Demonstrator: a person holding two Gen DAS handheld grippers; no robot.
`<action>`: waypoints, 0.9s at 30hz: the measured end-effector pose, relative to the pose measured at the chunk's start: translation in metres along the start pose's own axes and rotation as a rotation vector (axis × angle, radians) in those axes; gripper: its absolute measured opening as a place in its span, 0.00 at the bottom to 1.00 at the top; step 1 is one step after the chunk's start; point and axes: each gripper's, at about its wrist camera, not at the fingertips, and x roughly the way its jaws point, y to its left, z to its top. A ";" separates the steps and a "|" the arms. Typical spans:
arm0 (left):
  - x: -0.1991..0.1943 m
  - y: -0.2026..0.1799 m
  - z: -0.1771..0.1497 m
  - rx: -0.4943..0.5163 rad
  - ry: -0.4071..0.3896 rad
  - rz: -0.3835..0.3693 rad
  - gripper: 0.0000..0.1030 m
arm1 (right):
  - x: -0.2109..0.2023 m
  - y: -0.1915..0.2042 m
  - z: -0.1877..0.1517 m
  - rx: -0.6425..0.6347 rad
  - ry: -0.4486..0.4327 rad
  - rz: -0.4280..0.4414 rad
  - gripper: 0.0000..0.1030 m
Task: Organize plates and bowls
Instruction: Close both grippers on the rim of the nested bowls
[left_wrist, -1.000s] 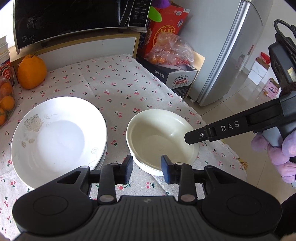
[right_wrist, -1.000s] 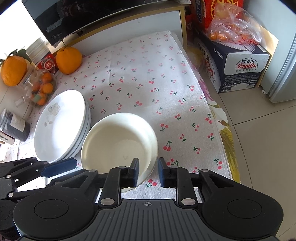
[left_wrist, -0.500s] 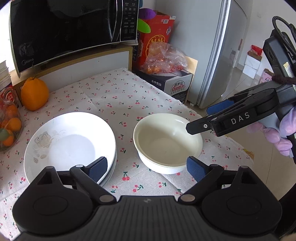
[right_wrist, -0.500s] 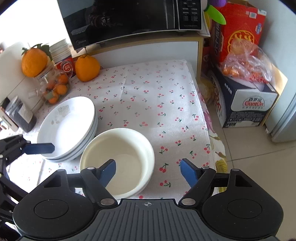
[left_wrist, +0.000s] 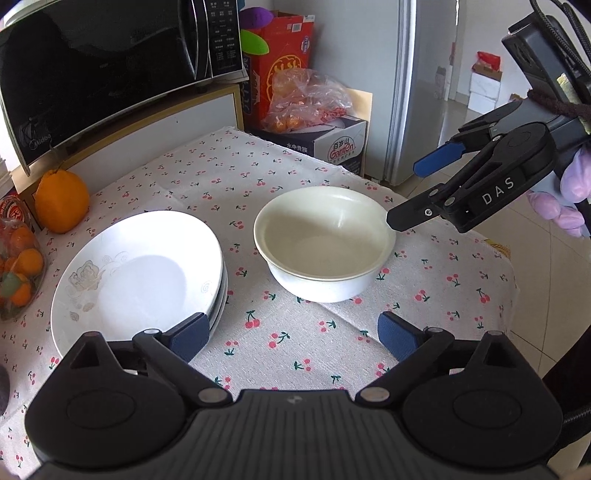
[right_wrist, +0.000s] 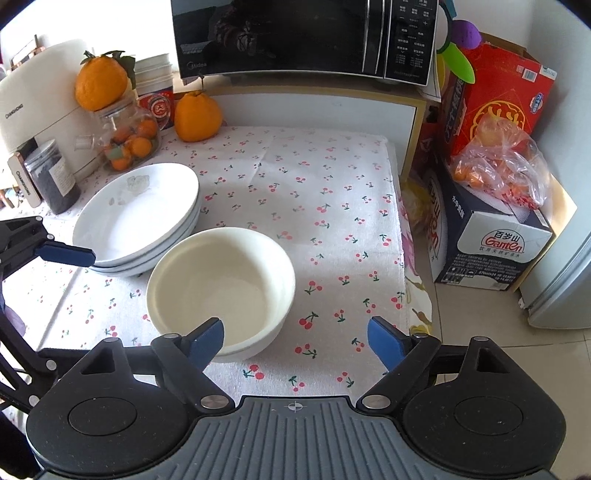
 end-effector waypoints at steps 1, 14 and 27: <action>0.000 -0.001 -0.002 0.005 0.000 -0.006 0.95 | -0.001 0.001 -0.002 -0.018 -0.004 0.001 0.86; 0.010 -0.013 -0.013 0.136 -0.034 -0.125 0.97 | 0.001 0.005 -0.024 -0.230 -0.023 0.131 0.90; 0.042 -0.008 0.018 0.200 0.082 -0.225 0.90 | 0.036 0.006 -0.005 -0.445 0.122 0.202 0.90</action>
